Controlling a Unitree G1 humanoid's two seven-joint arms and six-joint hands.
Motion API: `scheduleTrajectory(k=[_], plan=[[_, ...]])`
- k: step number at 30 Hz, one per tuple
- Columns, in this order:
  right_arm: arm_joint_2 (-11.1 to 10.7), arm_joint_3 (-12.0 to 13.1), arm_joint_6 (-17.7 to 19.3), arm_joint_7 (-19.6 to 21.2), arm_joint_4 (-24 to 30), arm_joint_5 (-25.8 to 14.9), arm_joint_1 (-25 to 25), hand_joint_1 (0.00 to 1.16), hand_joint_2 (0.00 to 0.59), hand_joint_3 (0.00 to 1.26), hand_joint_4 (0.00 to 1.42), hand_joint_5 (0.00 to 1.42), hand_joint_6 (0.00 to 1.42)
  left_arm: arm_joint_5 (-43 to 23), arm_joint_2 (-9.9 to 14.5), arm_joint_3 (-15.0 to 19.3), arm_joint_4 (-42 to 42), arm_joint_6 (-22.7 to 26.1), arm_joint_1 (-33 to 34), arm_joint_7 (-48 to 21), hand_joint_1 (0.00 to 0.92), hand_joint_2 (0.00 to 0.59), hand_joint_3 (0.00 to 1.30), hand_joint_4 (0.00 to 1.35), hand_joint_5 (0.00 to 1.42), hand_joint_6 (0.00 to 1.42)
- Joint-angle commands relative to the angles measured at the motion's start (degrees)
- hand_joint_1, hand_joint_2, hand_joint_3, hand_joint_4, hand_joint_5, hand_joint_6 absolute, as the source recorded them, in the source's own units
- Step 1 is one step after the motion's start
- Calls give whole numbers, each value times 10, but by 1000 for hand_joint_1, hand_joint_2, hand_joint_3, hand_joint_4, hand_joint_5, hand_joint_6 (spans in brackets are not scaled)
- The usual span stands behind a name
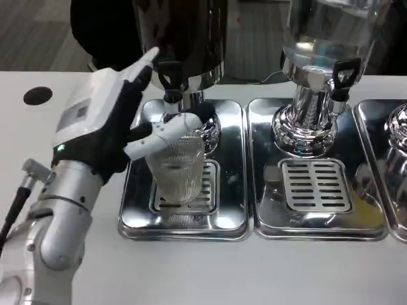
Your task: Grasp the cup under the faucet to collect the drink, then remove the cup.
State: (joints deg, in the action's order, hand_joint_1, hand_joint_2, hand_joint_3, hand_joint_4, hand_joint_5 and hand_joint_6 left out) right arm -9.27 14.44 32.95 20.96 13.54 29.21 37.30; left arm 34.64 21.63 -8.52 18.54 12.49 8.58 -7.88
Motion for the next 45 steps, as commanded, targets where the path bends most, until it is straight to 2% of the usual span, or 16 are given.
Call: scheduleTrajectory(k=[1,17,30,45], plan=[[3,6,-1,0,-3,-8,2,434,586,112,96,0,0,15,-7,-13,24,7,7,-7,0,51,172,158,125,0],[3,2,3,0,-10,-6,1,435,586,112,96,0,0,21,-19,-6,75,3,-30,-1,0,56,349,328,179,0],[3,-1,5,0,-10,-3,1,437,586,112,98,3,0,16,-24,7,124,-7,-78,1,0,56,366,342,191,0],[3,1,7,2,-11,-6,4,438,586,112,99,3,0,17,-28,6,126,-10,-77,1,0,58,368,348,202,0]])
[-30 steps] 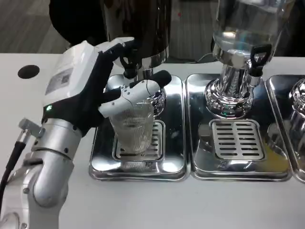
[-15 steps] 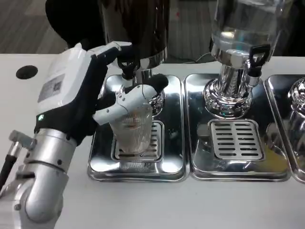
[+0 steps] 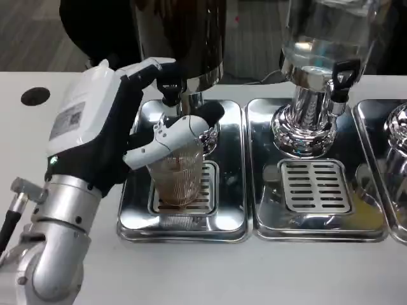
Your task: Grasp the cup under the faucet to collect the drink, then remove the cup.
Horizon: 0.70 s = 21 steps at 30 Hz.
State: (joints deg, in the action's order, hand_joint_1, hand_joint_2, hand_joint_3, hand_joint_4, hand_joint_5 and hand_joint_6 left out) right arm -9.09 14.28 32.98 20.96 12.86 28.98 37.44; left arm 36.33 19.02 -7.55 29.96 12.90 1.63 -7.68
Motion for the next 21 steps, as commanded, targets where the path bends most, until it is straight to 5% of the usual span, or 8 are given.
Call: scheduleTrajectory(k=[1,21], plan=[[1,3,7,2,-4,-4,3,438,586,112,98,3,0,0,-2,-3,12,-14,-8,-2,0,58,368,348,203,0],[1,1,8,0,-3,-2,1,439,586,112,103,4,0,1,-10,-2,23,-16,-23,2,0,58,372,353,207,0]])
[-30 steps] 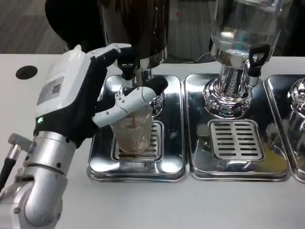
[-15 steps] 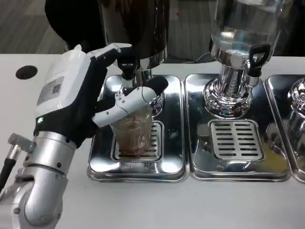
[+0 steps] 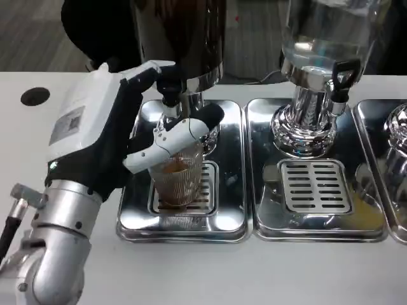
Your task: Grasp the cup under the faucet to collect the drink, then remove the cup.
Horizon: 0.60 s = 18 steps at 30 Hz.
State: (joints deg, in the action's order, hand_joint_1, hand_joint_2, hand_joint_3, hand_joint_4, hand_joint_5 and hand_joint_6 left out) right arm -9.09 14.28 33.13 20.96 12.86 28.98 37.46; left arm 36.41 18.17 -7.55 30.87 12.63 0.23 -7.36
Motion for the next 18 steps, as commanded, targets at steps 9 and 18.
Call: scheduleTrajectory(k=[9,18], plan=[[0,3,9,1,-4,-4,4,439,586,112,106,4,0,2,-3,-4,19,-13,-11,-2,0,58,372,356,208,0],[0,3,11,0,-2,-5,7,439,586,112,106,8,0,-2,-2,6,16,-20,-27,5,0,58,301,205,183,0]])
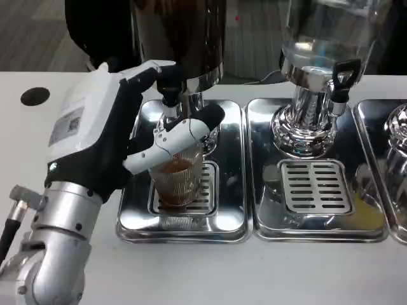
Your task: Grasp the cup under the faucet to collect the drink, then remove the cup.
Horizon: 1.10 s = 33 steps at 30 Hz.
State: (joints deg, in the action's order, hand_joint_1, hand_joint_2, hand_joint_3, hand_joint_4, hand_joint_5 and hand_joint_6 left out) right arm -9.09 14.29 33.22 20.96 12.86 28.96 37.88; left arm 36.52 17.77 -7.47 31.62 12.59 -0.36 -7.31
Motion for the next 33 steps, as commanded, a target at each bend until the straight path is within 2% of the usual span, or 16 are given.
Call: scheduleTrajectory(k=[1,7,12,21,25,28,33], plan=[[0,3,10,0,-2,-5,3,439,586,112,106,10,0,-5,2,6,8,-22,-24,6,0,58,288,177,175,0],[0,2,9,-2,0,-5,2,440,586,112,106,13,0,-5,1,12,0,-40,-42,11,0,59,185,6,100,0],[0,2,9,-2,-1,-5,2,440,586,112,106,14,0,-4,-1,13,-3,-51,-52,13,0,52,10,0,13,0],[0,1,11,-1,-3,-5,3,443,586,112,106,14,0,1,32,30,-11,-101,-90,11,0,34,0,0,0,0],[0,-2,8,-2,-4,-4,-4,461,585,112,94,15,0,-22,56,70,-10,-161,-153,25,0,33,0,0,0,0],[1,-6,3,-4,-4,-1,-12,501,550,112,96,26,0,-40,77,103,-15,-201,-196,22,0,1,0,0,0,0],[2,-19,-9,-10,-5,8,-29,614,502,124,107,40,0,-90,112,169,-37,-263,-252,10,0,0,0,0,0,0]])
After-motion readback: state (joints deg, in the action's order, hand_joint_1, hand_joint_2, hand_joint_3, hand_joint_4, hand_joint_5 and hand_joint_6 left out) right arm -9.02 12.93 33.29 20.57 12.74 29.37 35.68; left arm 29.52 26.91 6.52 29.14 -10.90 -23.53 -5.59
